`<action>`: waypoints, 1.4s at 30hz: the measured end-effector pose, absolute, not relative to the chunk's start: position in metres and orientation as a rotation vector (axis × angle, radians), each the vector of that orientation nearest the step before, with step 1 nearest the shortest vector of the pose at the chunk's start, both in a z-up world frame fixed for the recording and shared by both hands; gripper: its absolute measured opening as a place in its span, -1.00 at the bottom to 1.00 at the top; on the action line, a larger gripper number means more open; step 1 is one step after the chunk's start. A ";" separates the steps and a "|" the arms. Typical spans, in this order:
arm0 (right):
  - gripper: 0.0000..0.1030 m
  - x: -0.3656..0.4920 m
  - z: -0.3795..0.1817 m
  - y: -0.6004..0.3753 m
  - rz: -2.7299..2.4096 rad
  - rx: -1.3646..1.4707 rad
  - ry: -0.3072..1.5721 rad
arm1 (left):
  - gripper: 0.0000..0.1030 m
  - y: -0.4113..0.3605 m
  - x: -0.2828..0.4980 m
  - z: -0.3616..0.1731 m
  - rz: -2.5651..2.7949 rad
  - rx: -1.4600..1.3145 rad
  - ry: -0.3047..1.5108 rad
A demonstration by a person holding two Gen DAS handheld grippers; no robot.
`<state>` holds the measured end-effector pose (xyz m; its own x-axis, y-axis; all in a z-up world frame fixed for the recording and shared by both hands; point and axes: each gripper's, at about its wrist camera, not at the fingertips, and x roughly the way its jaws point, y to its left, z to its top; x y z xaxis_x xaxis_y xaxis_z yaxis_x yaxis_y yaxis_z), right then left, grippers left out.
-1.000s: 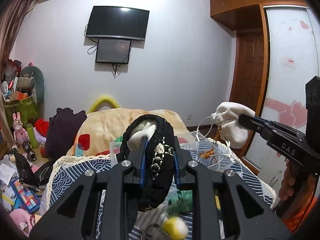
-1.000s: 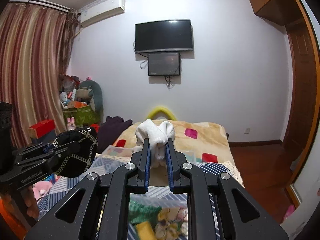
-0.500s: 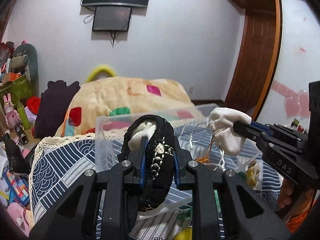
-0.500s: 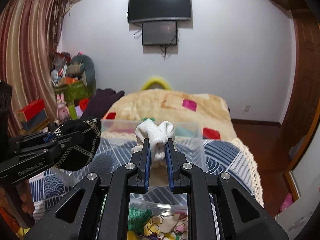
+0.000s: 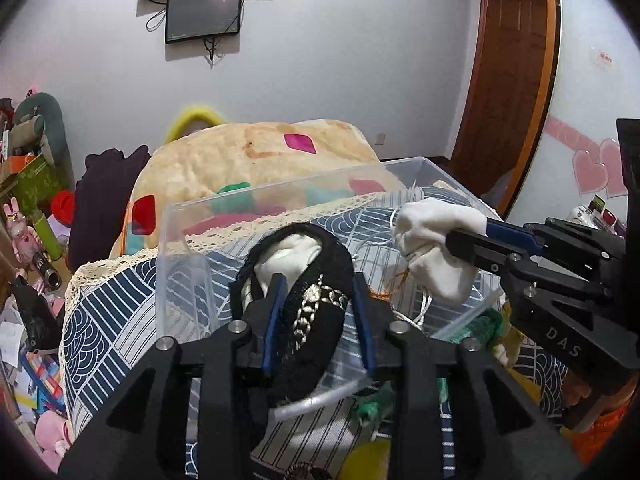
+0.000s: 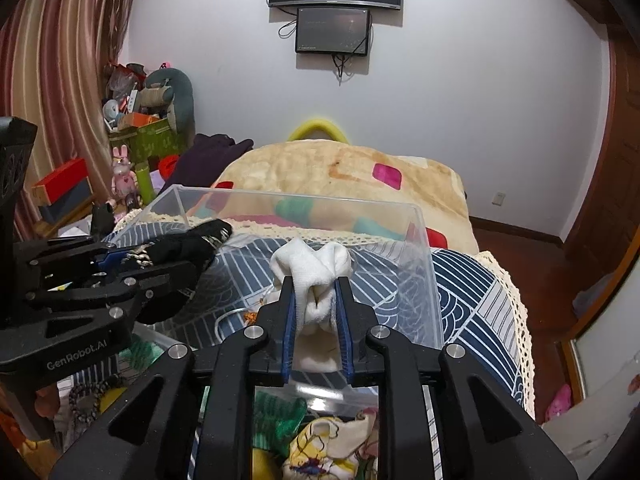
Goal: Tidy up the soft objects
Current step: 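Carry both items over the clear box and open both tools to drop them, then grasp the black beaded strap with the left tool while the right tool grasps the yellow sponge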
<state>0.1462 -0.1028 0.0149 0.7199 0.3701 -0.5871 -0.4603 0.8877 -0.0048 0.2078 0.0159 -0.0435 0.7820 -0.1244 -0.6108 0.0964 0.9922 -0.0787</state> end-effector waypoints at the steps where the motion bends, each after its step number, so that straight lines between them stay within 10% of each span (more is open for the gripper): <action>1: -0.65 0.147 0.017 -0.103 0.464 -0.152 0.616 | -0.20 0.016 0.205 -0.043 -0.123 -0.049 0.659; 17: -0.12 0.104 0.059 -0.132 0.464 -0.043 0.471 | 0.13 0.027 0.141 0.001 -0.114 -0.121 0.523; 42: -0.10 0.060 0.002 -0.129 0.475 -0.066 0.562 | 0.37 0.017 0.071 -0.076 -0.090 -0.167 0.615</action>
